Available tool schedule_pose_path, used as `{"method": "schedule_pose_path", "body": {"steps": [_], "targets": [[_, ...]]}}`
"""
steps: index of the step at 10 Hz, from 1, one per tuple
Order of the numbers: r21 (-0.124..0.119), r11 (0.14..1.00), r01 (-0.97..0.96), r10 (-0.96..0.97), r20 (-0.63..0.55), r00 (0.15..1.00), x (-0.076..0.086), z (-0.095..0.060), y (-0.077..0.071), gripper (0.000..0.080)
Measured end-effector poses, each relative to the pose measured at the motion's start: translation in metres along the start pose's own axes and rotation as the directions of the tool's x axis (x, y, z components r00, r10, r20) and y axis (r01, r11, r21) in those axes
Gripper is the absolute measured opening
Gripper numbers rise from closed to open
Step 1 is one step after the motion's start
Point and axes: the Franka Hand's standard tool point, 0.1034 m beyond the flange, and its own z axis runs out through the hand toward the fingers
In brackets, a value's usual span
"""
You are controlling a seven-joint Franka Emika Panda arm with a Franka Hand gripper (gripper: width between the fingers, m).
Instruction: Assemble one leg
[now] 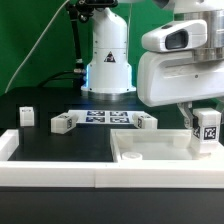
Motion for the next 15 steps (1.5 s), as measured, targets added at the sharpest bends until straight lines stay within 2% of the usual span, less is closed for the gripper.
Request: {"method": "schedule_pose_path", "body": {"steps": [3, 4, 6, 8, 10, 12, 15], "targets": [[0.007, 0.942, -0.334, 0.334, -0.013, 0.942, 0.001, 0.001, -0.002, 0.0292], [0.022, 0.853, -0.522, 0.522, -0.018, 0.853, 0.001, 0.001, -0.002, 0.0294], [0.020, 0.745, -0.666, 0.667, -0.019, 0.745, 0.001, 0.002, -0.004, 0.0294], [0.026, 0.547, -0.837, 0.837, -0.022, 0.547, 0.001, 0.003, -0.007, 0.0294], [0.033, 0.386, -0.922, 0.922, -0.009, 0.386, 0.000, 0.003, -0.010, 0.0294], [0.042, 0.173, -0.984, 0.984, 0.028, 0.174, 0.000, 0.004, -0.012, 0.0294], [0.039, 0.017, -0.999, 0.998, 0.063, 0.020, 0.000, 0.004, -0.015, 0.0299]]}}
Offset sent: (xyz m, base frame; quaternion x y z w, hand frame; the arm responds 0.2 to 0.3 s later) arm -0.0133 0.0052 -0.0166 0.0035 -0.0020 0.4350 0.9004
